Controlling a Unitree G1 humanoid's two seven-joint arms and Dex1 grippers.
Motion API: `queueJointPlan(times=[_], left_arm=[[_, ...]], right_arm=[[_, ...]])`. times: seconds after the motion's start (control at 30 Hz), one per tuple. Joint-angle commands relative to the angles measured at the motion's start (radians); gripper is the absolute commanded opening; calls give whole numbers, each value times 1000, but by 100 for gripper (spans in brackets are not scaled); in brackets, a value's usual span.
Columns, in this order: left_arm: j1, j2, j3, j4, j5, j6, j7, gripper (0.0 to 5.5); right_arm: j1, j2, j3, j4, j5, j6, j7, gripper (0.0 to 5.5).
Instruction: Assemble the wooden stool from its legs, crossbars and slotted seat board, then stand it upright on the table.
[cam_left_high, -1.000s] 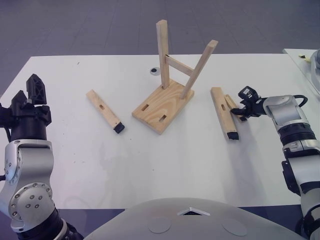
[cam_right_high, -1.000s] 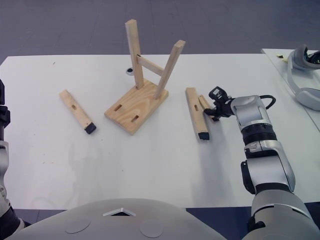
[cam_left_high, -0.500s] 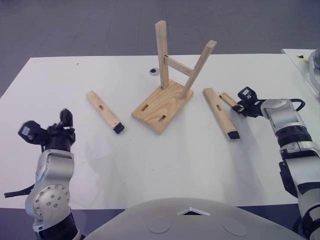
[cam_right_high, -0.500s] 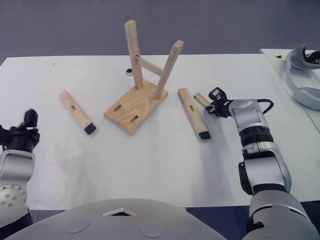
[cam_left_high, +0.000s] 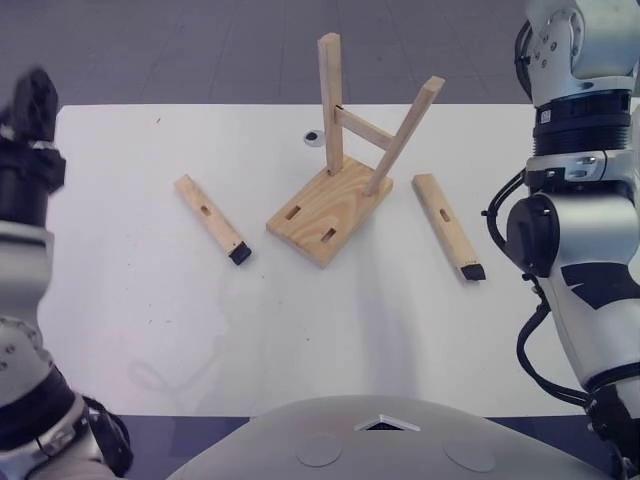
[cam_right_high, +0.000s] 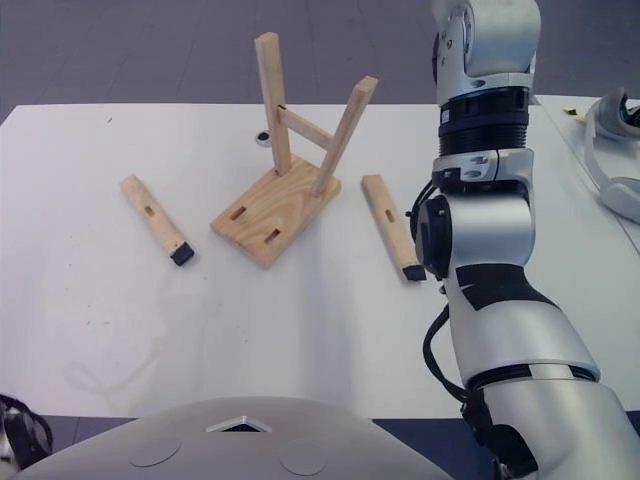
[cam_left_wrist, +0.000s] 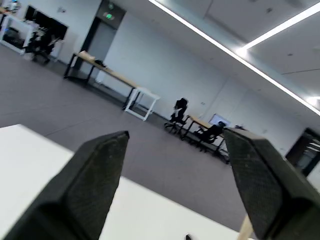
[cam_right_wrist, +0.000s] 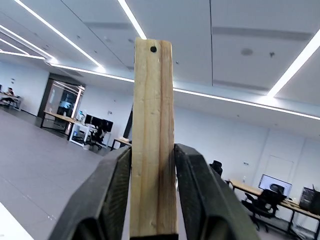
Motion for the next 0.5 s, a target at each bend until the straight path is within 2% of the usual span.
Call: queueJointPlan(times=[0.03,0.1,0.17,0.5], left_arm=[[-357,-53,-238,22,-99,11,118,349],[-450,-120,-336,35,-137,12,148,349],[-487,-139,-377,58,-166,25,145,349],[-495,-178,-447,85,-197,43,131,349]], right_arm=[[137,76,72,-270,40,117,-3,134],[243,109,117,-372,46,167,-10,134],[319,122,163,-434,27,184,-7,134],[401,165,258,-626,69,310,33,134]])
